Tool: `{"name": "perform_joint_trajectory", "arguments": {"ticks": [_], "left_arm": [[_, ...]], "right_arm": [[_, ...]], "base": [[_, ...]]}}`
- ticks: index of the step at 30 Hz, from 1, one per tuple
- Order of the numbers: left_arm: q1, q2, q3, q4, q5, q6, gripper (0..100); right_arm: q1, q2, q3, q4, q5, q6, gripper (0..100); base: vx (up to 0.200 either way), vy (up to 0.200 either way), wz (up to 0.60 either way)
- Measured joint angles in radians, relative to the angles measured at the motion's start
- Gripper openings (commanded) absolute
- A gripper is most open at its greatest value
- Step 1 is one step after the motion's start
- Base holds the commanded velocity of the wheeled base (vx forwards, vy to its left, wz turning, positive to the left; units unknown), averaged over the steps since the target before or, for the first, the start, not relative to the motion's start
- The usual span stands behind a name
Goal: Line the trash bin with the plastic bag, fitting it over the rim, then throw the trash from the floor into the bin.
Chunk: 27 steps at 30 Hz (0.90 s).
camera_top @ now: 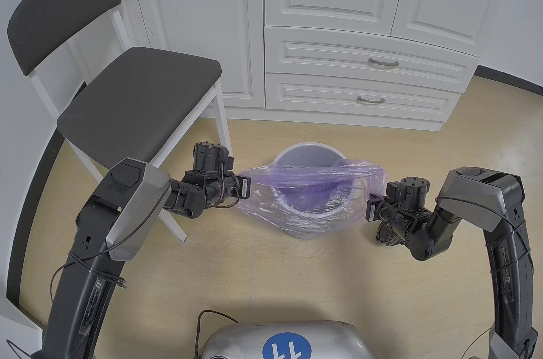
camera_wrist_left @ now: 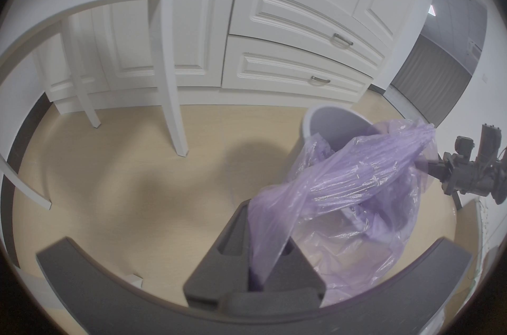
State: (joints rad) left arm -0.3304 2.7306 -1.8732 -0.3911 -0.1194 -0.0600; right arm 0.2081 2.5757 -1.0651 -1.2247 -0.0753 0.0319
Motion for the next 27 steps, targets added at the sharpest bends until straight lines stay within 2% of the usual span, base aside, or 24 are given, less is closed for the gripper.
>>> {"name": "perform_joint_trajectory", "arguments": {"ticks": [5,15,27], "left_arm": [[-0.002,0.0,0.003,-0.008,0.002,-0.006,0],[-0.007,-0.034,0.049,-0.071,0.0,-0.016,0],[-0.002,-0.036,0.06,-0.079,-0.002,-0.011,0]], "right_arm": [[-0.011,-0.016,0.021,-0.001,0.008,-0.008,100],[-0.052,-0.179,0.201,0.016,0.095,-0.079,100],[-0.112,-0.301,0.243,0.079,0.2,-0.055,100]], "base": [[0.0,0.0,0.0],[0.0,0.0,0.0],[0.0,0.0,0.0]]}}
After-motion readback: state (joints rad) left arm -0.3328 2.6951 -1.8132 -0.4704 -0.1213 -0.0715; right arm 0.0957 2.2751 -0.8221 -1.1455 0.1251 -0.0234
